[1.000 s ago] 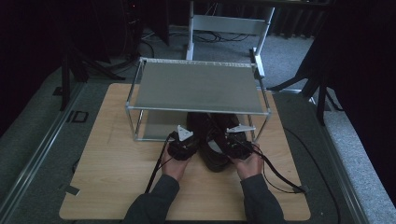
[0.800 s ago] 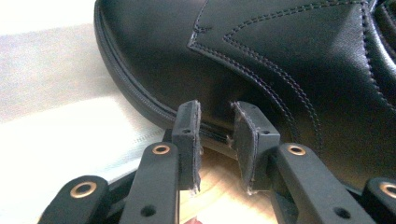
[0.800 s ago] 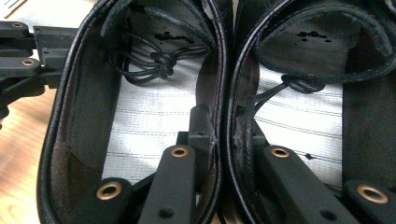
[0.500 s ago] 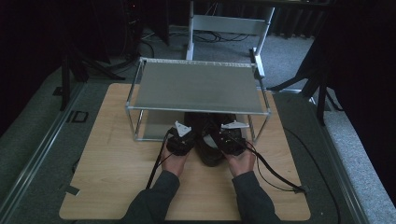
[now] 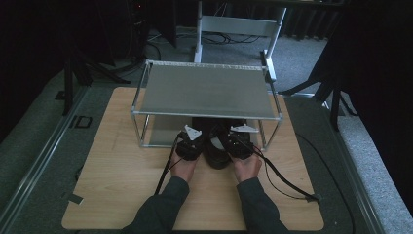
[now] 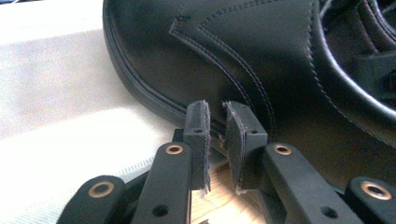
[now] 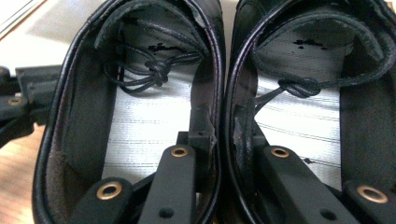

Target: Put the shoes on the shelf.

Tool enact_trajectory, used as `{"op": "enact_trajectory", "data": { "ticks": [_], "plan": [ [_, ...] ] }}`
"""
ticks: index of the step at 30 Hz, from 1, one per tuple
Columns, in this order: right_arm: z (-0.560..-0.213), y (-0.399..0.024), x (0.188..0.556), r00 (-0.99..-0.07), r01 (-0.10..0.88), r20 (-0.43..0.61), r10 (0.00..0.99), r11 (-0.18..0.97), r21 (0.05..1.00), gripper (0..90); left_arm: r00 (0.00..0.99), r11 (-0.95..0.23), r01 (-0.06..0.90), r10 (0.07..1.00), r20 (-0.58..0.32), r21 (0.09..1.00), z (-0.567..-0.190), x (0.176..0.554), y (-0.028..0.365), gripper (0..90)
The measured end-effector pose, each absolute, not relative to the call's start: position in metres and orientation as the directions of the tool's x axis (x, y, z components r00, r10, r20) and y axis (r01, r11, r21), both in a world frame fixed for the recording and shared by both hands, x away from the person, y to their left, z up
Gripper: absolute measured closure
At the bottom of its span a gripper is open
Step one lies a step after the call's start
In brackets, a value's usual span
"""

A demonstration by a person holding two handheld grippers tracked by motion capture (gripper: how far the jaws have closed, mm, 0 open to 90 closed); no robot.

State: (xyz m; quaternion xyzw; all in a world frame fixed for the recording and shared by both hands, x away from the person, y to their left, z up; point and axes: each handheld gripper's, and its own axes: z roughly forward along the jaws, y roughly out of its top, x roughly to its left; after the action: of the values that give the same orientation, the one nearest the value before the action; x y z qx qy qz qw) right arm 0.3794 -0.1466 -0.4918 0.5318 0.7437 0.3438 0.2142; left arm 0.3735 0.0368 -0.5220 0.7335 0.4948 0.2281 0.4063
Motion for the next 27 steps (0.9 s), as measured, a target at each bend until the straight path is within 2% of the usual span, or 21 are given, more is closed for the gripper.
{"op": "enact_trajectory", "data": {
  "ticks": [7,13,18,27],
  "plan": [
    [-0.493,-0.146,0.384,-0.33,0.639,0.068,0.942,0.169,0.751,80.8,0.401,-0.173,0.548,0.913,-0.076,0.818,-0.519,0.374,0.035,81.9],
    [-0.493,-0.146,0.39,-0.308,0.634,0.073,0.949,0.147,0.759,80.8,0.448,-0.191,0.538,0.89,-0.086,0.821,-0.517,0.368,0.03,81.3],
    [-0.493,-0.145,0.391,-0.298,0.623,0.056,0.953,0.15,0.768,80.8,0.435,-0.157,0.549,0.892,-0.12,0.821,-0.519,0.371,0.031,80.5],
    [-0.495,-0.14,0.396,-0.271,0.605,0.057,0.961,0.124,0.787,80.7,0.42,-0.154,0.53,0.902,-0.101,0.834,-0.519,0.382,0.027,83.9]
  ]
}}
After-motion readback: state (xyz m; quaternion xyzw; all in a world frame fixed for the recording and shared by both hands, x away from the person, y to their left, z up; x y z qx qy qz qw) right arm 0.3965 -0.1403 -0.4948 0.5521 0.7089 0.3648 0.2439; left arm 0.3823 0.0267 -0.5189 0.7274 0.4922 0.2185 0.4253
